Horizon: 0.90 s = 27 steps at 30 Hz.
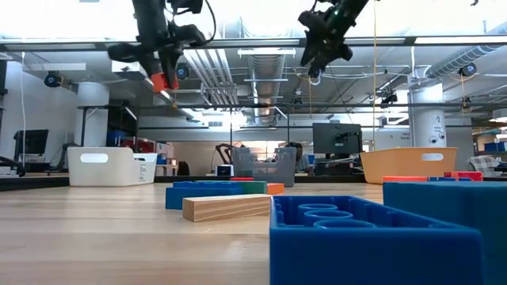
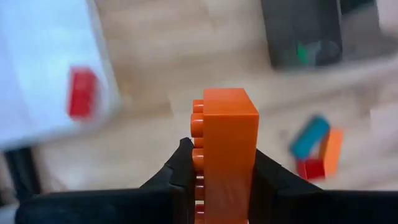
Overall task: Sort blocks by size
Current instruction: Put the left big orange game piece into the white bin
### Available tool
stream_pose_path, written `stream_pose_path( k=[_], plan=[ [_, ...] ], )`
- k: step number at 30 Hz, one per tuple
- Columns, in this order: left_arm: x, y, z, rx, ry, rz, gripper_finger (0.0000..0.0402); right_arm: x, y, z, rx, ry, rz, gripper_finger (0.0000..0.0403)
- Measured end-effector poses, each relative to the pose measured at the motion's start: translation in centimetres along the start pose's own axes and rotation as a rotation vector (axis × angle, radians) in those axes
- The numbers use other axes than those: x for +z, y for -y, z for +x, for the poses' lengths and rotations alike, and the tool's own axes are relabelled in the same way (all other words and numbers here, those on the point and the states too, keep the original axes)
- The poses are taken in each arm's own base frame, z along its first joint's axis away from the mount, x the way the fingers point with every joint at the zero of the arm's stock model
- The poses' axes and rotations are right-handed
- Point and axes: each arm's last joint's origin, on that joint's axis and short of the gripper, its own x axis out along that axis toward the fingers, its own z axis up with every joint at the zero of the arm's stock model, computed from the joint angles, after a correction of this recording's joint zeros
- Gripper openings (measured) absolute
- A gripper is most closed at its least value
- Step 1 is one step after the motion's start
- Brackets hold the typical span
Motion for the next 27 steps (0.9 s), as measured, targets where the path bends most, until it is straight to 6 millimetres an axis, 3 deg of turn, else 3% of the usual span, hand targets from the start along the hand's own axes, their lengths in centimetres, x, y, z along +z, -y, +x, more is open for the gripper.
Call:
stream_pose_path(
  k=[4, 8, 16, 27],
  plan=[
    [3.9, -2.5, -0.6, 0.007, 0.036, -0.011, 0.006, 0.2, 1.3, 0.6, 0.002, -0.005, 0.06, 0.0199],
    [5.8, -5.0, 0.1, 0.049, 0.014, -0.042, 0.006, 0.2, 2.3, 0.8, -0.019, -0.01, 0.089, 0.0199],
    [6.4, -8.4, 2.4, 0.145, -0.071, -0.096, 0.006, 0.8, 3.5, 1.6, -0.046, 0.037, 0.139, 0.0199],
    [6.2, -8.8, 3.1, 0.16, -0.091, -0.1, 0.006, 0.7, 3.8, 4.7, -0.051, -0.01, 0.141, 0.0199]
  ],
)
